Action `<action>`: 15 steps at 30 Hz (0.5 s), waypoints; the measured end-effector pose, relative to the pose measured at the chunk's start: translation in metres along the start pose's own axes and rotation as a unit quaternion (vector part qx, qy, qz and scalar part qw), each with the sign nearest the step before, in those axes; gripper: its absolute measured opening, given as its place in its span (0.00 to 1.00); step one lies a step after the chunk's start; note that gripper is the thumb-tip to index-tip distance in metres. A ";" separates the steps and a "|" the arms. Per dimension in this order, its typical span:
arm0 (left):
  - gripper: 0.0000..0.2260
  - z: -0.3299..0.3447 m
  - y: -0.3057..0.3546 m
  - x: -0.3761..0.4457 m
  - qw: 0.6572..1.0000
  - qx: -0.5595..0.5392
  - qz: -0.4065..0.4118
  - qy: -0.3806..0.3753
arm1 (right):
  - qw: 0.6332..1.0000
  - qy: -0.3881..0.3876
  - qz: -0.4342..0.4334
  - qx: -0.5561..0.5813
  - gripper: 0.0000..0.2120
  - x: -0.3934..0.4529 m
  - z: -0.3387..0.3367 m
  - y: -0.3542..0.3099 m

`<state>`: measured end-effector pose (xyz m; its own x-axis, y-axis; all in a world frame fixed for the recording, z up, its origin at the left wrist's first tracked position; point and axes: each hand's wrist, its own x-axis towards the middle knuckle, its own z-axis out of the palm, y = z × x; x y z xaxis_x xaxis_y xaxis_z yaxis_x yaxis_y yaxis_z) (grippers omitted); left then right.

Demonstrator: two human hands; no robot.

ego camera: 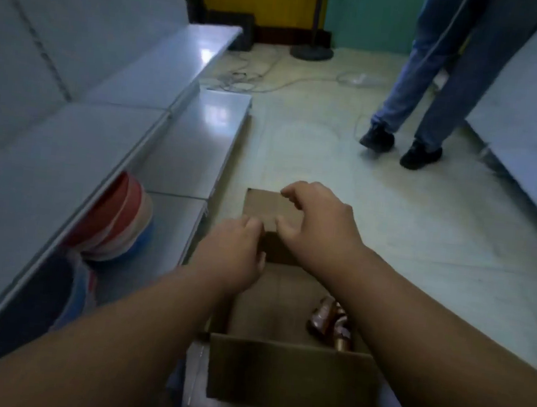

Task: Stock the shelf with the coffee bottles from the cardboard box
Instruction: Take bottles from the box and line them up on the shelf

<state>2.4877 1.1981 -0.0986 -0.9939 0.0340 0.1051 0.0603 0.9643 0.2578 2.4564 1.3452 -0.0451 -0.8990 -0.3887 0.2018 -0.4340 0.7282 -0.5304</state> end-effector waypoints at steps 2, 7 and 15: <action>0.09 0.043 0.015 0.011 0.999 -0.017 0.017 -0.042 | 0.999 -0.014 0.042 0.001 0.19 -0.006 0.014 0.041; 0.14 0.146 0.026 0.043 0.992 -0.034 0.006 -0.123 | 0.988 -0.079 0.126 -0.038 0.18 0.001 0.063 0.136; 0.13 0.268 -0.009 0.092 0.944 -0.050 -0.032 -0.324 | 0.909 -0.290 0.289 -0.083 0.12 0.021 0.168 0.258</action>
<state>2.3708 1.2631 -0.3486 -0.8413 0.1609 -0.5161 -0.0260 0.9415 0.3360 2.3352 1.4300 -0.3158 -0.8180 -0.1118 -0.5643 0.0537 0.9618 -0.2685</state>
